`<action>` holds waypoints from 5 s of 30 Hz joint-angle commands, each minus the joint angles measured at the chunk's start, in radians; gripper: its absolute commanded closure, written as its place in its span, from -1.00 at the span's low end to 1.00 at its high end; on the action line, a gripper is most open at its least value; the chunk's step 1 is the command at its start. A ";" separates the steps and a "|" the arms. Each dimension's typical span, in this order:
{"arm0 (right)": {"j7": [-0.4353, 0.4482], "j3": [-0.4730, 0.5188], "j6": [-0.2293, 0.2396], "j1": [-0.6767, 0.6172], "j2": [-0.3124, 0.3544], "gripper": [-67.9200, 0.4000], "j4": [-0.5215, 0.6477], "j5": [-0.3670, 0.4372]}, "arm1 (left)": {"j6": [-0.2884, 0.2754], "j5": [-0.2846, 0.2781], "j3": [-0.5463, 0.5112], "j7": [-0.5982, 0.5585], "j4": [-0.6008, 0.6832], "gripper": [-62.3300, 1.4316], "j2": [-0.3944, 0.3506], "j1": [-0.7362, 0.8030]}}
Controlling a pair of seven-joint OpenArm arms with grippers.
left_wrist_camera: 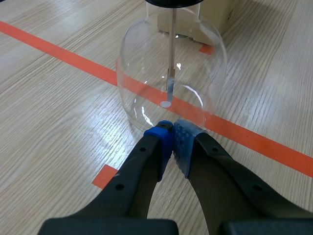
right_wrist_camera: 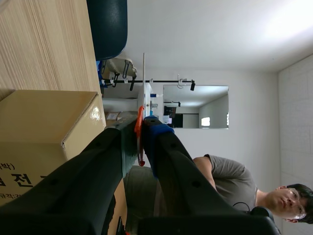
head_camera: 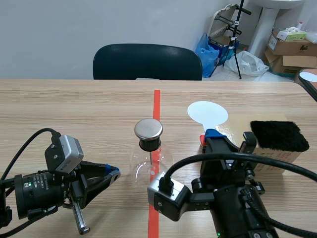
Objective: Do the electroscope experiment
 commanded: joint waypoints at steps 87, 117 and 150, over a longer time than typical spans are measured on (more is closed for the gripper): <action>-0.007 0.006 -0.022 0.010 -0.002 0.96 0.004 -0.001 | -0.011 -0.010 -0.008 -0.013 0.040 0.86 -0.005 0.001; 0.765 0.579 -0.207 -0.106 -0.200 0.96 -0.101 0.167 | -0.065 -0.205 -0.463 0.235 1.001 0.86 -0.133 0.774; 0.798 0.575 -0.209 0.034 -0.130 0.96 -0.349 0.192 | 0.025 -0.275 -0.476 0.234 1.059 -1.00 -0.125 0.826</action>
